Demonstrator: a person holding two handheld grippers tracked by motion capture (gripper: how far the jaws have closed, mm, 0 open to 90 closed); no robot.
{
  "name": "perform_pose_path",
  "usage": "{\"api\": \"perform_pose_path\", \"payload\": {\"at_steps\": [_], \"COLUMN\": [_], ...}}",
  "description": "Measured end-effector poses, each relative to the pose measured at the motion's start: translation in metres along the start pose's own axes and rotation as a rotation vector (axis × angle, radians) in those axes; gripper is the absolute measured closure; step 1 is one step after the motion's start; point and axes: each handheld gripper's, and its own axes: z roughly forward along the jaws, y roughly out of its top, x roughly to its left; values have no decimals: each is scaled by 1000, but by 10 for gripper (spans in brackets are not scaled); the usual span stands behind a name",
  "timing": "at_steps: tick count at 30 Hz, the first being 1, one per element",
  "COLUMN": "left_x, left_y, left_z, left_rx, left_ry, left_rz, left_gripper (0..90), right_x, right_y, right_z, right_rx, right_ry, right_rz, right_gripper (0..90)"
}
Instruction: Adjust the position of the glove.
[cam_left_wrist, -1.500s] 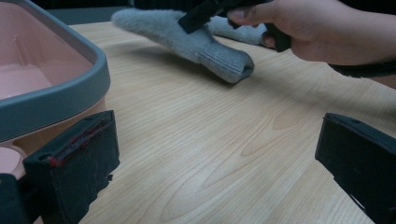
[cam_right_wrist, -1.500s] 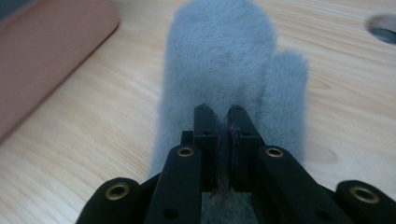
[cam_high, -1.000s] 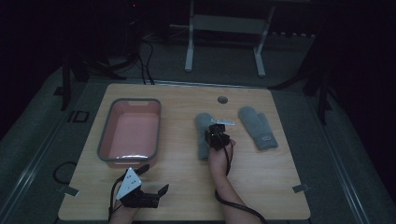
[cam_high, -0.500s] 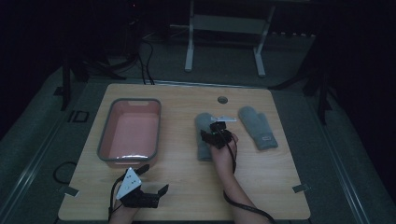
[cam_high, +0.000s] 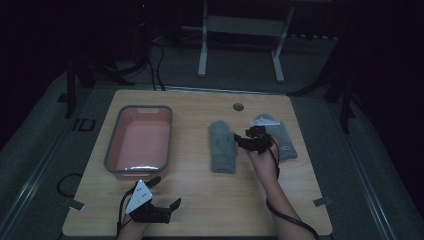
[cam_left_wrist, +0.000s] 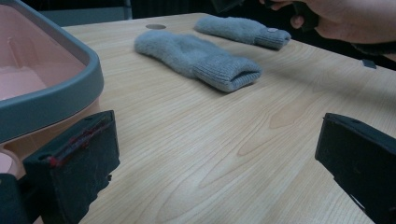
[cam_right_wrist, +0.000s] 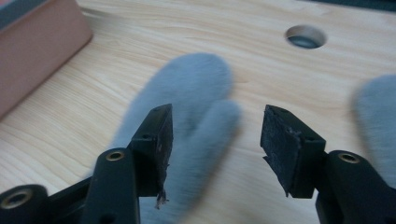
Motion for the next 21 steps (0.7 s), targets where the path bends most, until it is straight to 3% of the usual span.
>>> {"api": "perform_pose_path", "payload": {"at_steps": [4,8,10,12,14,17,21], "left_x": [0,0,0,0,-1,0,0], "left_y": [0,0,0,0,-1,-1,-1], "left_z": [0,0,0,1,1,2,2], "left_rx": [1,1,4,7,7,12,14], "left_ry": [0,1,0,-2,-4,-4,-3], "left_rz": [1,0,-3,2,2,3,4], "left_gripper": [1,1,1,1,1,1,1], "right_x": [-20,-45,-61,-74,-88,-110,-129], "right_y": [0,-1,-3,-5,-7,-11,-16], "right_z": [-7,-14,-19,-22,-26,-27,-21], "right_rx": [5,25,43,38,39,49,80], "right_ry": [-37,-41,-81,-83,-115,-148,-143], "right_rz": [-18,-51,-71,-63,-73,-75,-79], "right_gripper": [441,428,464,471,491,531,550]}}
